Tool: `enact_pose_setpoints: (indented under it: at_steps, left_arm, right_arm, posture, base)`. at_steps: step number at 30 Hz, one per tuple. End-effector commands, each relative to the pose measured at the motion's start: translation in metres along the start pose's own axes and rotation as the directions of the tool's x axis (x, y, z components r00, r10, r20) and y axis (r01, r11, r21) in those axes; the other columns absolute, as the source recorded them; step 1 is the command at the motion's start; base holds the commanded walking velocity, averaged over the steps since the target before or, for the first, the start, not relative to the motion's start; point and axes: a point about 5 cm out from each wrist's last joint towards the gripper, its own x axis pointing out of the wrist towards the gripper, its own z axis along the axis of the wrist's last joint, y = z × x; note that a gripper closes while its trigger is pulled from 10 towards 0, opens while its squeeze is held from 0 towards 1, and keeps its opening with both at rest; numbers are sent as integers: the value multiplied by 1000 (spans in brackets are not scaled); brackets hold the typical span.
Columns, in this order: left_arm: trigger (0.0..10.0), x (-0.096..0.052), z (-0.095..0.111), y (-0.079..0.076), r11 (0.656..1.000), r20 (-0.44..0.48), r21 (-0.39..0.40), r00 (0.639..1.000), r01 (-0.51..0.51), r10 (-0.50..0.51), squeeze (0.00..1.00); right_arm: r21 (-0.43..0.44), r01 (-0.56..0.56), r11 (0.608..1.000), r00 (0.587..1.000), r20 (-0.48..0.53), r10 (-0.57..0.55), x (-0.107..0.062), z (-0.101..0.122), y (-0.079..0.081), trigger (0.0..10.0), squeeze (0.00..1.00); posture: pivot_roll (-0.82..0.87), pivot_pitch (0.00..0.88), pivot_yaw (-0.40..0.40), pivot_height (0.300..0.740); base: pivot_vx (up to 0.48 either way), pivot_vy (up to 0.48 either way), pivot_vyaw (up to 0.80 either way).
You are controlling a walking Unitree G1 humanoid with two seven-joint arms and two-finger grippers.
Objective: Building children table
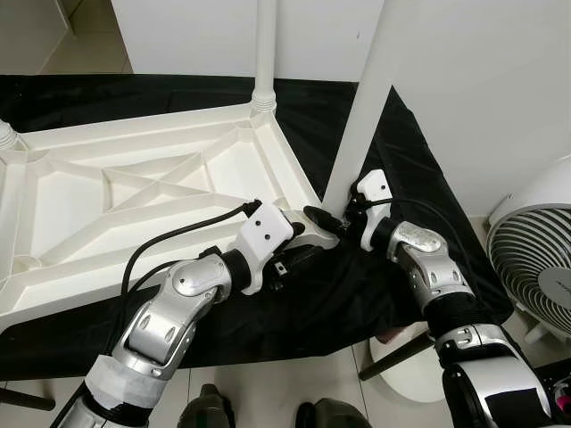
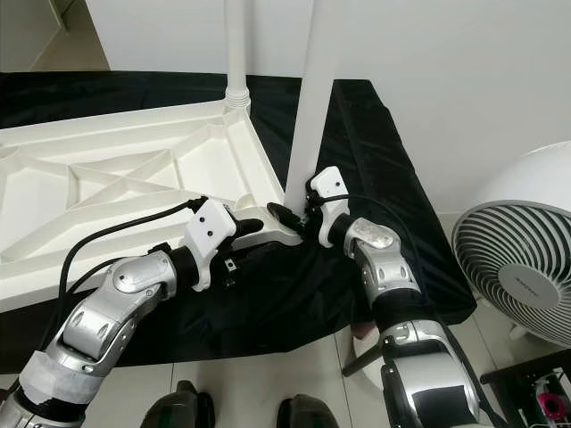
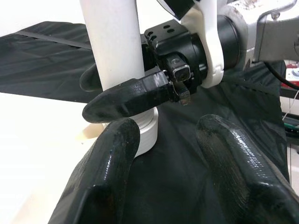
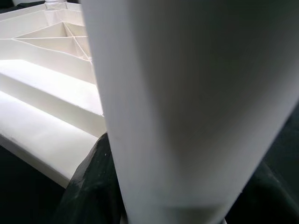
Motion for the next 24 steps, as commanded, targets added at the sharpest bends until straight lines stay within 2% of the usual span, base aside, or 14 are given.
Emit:
enact_pose_setpoints:
  at_steps: [1, 8, 9, 10, 13, 14, 17, 18, 19, 21, 24]
  left_arm:
    - [10000, 0, 0, -7, 998, 3, -8, 998, 60, -60, 0]
    - [10000, -1, 0, -8, 998, 2, -9, 998, 63, -63, 0]
    - [10000, -1, 0, -8, 998, 2, -10, 998, 63, -63, 0]
    - [10000, -1, 0, -8, 998, 2, -12, 998, 63, -63, 0]
    - [10000, -1, 0, -9, 998, 2, -13, 998, 64, -64, 0]
    - [10000, -1, 0, -9, 998, 3, -14, 998, 66, -66, 0]
    - [10000, -1, 0, -9, 998, 3, -15, 998, 67, -67, 0]
    - [10000, 0, 0, -10, 997, 2, -16, 997, 72, -72, 0]
    - [10000, 0, 0, -10, 997, 2, -16, 997, 72, -72, 0]
    - [10000, 0, 0, -10, 997, 2, -18, 997, 80, -80, 0]
    - [10000, 0, 0, -10, 997, 2, -18, 997, 80, -80, 0]
  right_arm:
    - [-27, -4, 1000, 1000, -19, 3, 0, -4, 5, 0, 0]
    - [-5, 73, 997, 997, -4, -73, 3, -5, 13, 0, 0]
    - [-7, 116, 993, 993, -6, -116, 4, -5, 15, 0, 0]
    - [35, 191, 981, 982, -9, -191, 6, -3, 19, 0, 0]
    - [66, 244, 967, 970, -16, -244, 7, -1, 23, 0, 0]
    - [100, 313, 944, 950, -25, -312, 7, 1, 30, 0, 0]
    - [120, 353, 928, 936, -32, -352, 7, 2, 35, 0, 0]
    - [144, 440, 887, 898, -39, -439, 6, 2, 43, 0, 0]
    - [144, 440, 887, 898, -39, -439, 6, 2, 43, 0, 0]
    - [151, 548, 822, 835, -54, -547, 2, 3, 51, 0, 0]
    - [151, 548, 822, 835, -54, -547, 2, 3, 51, 0, 0]
  posture:
    - [13, 30, -42, 740]
    - [9, 36, -44, 740]
    - [7, 37, -44, 740]
    - [2, 40, -43, 740]
    - [2, 40, -43, 740]
    - [-2, 41, -41, 740]
    - [-2, 41, -41, 740]
    - [-7, 42, -37, 740]
    - [-7, 42, -37, 740]
    - [-12, 44, -34, 740]
    - [-12, 44, -34, 740]
  base:
    - [0, 0, 0]
    - [0, 0, 0]
    - [0, 0, 0]
    - [0, 0, 0]
    - [0, 0, 0]
    - [0, 0, 0]
    - [0, 0, 0]
    - [0, 0, 0]
    - [0, 0, 0]
    - [0, 0, 0]
    - [0, 0, 0]
